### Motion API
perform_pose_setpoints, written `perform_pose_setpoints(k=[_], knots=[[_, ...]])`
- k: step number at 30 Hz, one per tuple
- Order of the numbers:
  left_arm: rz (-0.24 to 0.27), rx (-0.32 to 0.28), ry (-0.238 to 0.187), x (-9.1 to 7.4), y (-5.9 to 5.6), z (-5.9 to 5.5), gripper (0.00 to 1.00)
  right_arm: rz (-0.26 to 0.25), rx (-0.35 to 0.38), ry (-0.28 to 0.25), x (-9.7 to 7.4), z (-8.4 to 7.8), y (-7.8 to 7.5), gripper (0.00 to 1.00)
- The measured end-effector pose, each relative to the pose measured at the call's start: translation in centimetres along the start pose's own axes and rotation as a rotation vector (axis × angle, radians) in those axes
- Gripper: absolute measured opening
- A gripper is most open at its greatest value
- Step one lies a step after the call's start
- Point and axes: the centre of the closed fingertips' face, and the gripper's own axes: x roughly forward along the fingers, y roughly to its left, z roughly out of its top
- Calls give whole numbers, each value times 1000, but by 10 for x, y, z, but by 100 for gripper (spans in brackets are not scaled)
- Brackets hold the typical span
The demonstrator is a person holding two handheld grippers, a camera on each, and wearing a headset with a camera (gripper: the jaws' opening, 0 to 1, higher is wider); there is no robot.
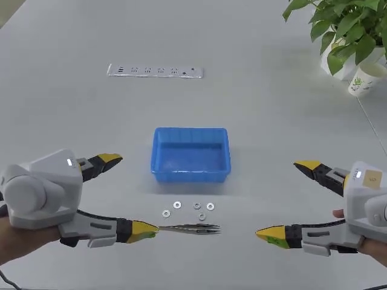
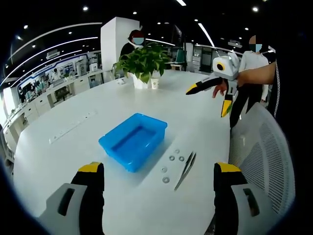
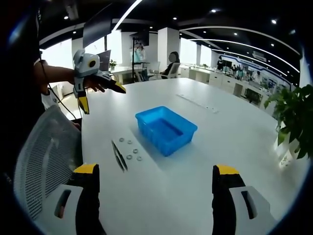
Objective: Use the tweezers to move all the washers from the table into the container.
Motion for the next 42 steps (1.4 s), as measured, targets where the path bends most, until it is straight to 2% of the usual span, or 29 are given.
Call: perform_pose_setpoints(k=[8, 18, 23, 27, 30, 42], knots=[[-9, 15, 15, 1, -2, -3, 98, 8, -15, 7, 1, 1, 1, 96], [-68, 65, 86, 10, -15, -18, 90, 40, -67, 39, 5, -4, 9, 91], [-99, 87, 100, 15, -21, -23, 82, 68, -97, 57, 9, -6, 13, 87], [-122, 125, 130, 20, -23, -32, 73, 91, -127, 72, 14, -7, 16, 83], [-140, 141, 138, 23, -25, -34, 65, 110, -143, 80, 18, -8, 19, 81], [-212, 237, 223, 36, -35, -52, 41, 205, -219, 121, 38, -14, 40, 71]])
